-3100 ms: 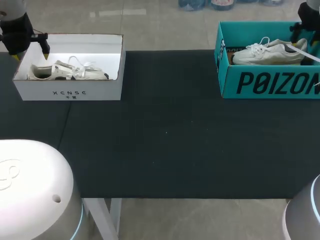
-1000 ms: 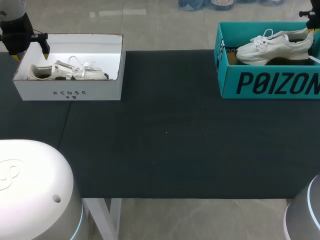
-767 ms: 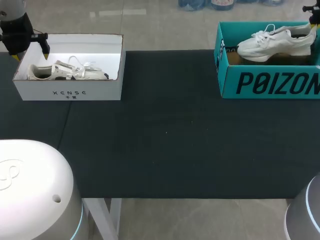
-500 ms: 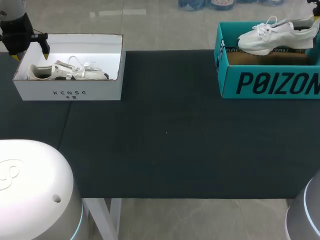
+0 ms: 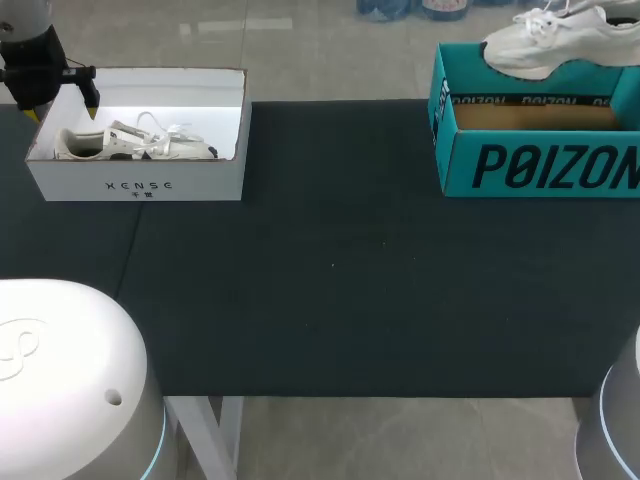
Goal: Take the shoe out of the shoebox, open the shoe tongue, remove and reinsert the insole, then place the shoe into the shoebox
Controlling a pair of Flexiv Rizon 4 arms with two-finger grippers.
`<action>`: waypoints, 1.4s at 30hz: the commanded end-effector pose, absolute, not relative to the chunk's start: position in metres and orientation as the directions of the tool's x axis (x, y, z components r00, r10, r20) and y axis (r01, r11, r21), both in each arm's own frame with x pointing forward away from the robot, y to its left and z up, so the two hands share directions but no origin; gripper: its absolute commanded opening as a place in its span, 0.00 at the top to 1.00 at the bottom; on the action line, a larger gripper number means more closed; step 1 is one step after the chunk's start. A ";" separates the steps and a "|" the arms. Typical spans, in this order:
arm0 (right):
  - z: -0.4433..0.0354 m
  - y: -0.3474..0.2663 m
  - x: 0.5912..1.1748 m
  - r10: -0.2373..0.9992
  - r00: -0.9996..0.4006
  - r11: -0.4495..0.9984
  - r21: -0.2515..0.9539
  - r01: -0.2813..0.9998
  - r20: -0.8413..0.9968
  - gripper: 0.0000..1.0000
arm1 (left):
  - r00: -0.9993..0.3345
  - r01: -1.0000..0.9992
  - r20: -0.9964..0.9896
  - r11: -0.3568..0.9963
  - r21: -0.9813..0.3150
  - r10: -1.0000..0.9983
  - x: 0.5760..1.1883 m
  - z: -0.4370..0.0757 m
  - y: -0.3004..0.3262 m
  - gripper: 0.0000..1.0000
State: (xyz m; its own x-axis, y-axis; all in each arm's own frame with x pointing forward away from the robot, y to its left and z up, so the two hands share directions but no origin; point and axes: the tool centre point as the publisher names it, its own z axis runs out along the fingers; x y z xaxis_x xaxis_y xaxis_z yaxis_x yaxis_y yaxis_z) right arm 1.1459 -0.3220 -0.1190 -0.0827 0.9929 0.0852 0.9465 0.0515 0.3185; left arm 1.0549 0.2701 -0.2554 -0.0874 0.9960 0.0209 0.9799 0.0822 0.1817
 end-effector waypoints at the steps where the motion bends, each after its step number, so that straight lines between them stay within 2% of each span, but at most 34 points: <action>1: -0.093 -0.310 1.084 0.995 -0.066 0.033 0.381 0.924 0.073 1.00 | -0.087 0.980 0.022 0.081 0.182 0.996 1.055 -0.255 0.270 0.00; 11: -0.099 -0.255 0.978 0.991 -0.045 -0.003 0.364 0.932 0.122 1.00 | -0.087 0.980 0.022 0.081 0.182 0.996 1.055 -0.255 0.270 0.00; 21: -0.128 -0.192 0.903 0.986 -0.040 -0.017 0.337 0.941 0.161 1.00 | -0.087 0.980 0.022 0.081 0.182 0.996 1.055 -0.255 0.270 0.00; 31: -0.180 -0.136 0.851 0.981 -0.028 -0.032 0.303 0.952 0.193 1.00 | -0.087 0.980 0.022 0.081 0.182 0.996 1.055 -0.255 0.270 0.00; 42: -0.234 -0.085 0.826 0.976 -0.038 -0.023 0.279 0.960 0.213 1.00 | -0.087 0.980 0.022 0.081 0.182 0.996 1.055 -0.255 0.270 0.00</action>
State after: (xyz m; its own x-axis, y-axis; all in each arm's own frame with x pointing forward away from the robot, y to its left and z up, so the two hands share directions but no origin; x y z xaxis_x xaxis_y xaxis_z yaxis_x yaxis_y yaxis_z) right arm 0.8298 -0.0947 -0.2214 -0.0400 0.9759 0.2145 0.9917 0.0125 0.1278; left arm 1.0549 0.2700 -0.2554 -0.0872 0.9960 0.0209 0.9799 0.0820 0.1816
